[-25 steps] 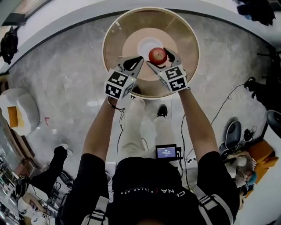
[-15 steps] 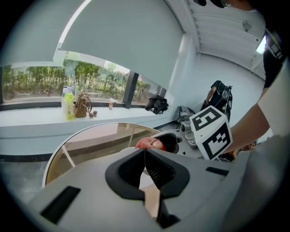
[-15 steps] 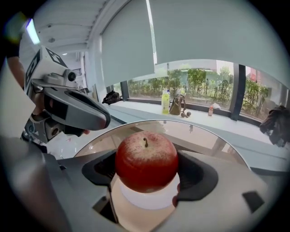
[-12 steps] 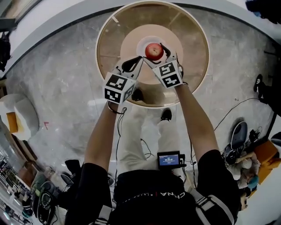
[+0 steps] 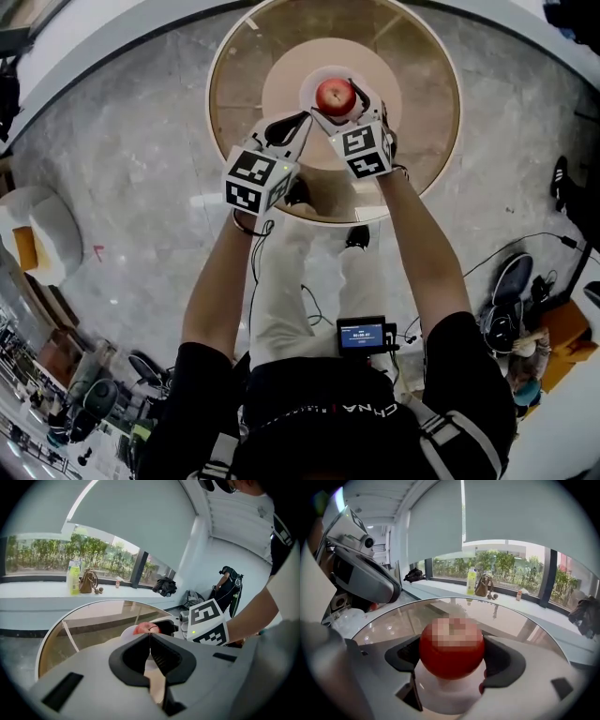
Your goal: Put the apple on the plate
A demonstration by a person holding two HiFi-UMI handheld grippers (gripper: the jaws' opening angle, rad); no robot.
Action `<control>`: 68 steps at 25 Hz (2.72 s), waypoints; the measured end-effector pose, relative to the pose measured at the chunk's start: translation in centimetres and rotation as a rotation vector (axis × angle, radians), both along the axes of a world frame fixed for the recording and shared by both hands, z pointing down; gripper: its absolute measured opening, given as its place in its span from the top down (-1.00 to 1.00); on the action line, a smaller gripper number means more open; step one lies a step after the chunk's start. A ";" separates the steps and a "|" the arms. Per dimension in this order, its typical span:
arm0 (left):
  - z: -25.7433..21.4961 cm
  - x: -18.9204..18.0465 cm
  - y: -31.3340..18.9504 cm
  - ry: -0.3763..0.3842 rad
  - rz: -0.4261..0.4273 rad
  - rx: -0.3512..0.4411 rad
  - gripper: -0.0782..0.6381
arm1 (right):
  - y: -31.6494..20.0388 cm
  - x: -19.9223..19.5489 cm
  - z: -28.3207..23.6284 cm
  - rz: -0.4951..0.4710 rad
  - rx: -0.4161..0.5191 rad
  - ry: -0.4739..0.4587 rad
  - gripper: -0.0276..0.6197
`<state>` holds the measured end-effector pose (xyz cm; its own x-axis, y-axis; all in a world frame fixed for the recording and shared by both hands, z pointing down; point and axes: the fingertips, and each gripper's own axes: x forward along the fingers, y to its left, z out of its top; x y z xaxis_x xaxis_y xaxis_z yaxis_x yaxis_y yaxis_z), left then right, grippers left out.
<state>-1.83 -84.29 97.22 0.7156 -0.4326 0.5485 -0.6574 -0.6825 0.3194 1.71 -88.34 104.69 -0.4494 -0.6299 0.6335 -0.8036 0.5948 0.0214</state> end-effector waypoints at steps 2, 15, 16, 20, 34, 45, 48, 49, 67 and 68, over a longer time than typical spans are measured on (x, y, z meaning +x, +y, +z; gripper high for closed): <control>-0.2 0.0 -0.1 0.000 -0.001 0.001 0.73 | -0.3 -0.2 -0.2 -0.005 -0.002 -0.012 -0.35; -3.0 -1.4 0.3 -0.018 -0.022 -0.010 0.73 | 2.4 0.4 -3.2 -0.037 -0.093 -0.037 -0.36; -4.2 -1.6 0.5 -0.024 -0.027 -0.013 0.73 | 3.1 0.6 -4.6 -0.039 -0.103 -0.036 -0.36; -11.4 -1.8 2.8 -0.020 -0.046 -0.032 0.73 | 6.5 1.2 -13.2 -0.032 -0.142 -0.062 -0.35; -39.6 2.8 16.2 0.018 -0.062 0.150 0.73 | 18.4 9.2 -49.6 0.009 0.049 -0.156 0.80; -44.3 6.9 25.4 0.019 -0.091 0.215 0.73 | 28.8 13.4 -51.6 -0.015 0.060 -0.183 0.82; -43.2 6.7 28.5 0.001 -0.112 0.196 0.73 | 31.4 13.4 -49.9 -0.021 0.017 -0.211 0.82; -42.8 6.9 30.1 -0.007 -0.116 0.189 0.73 | 32.8 13.7 -49.4 -0.025 0.006 -0.216 0.82; -42.3 -4.9 48.8 -0.050 -0.065 0.236 0.73 | 49.7 3.7 -50.7 0.064 0.083 -0.113 0.82; -42.2 -6.0 49.8 -0.047 -0.062 0.241 0.73 | 50.7 2.8 -50.6 0.072 0.089 -0.100 0.82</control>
<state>-7.78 -34.50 55.03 0.6599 -0.5973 0.4558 -0.7105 -0.6933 0.1202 4.47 -37.59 54.05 -0.4594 -0.7142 0.5280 -0.8446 0.5352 -0.0110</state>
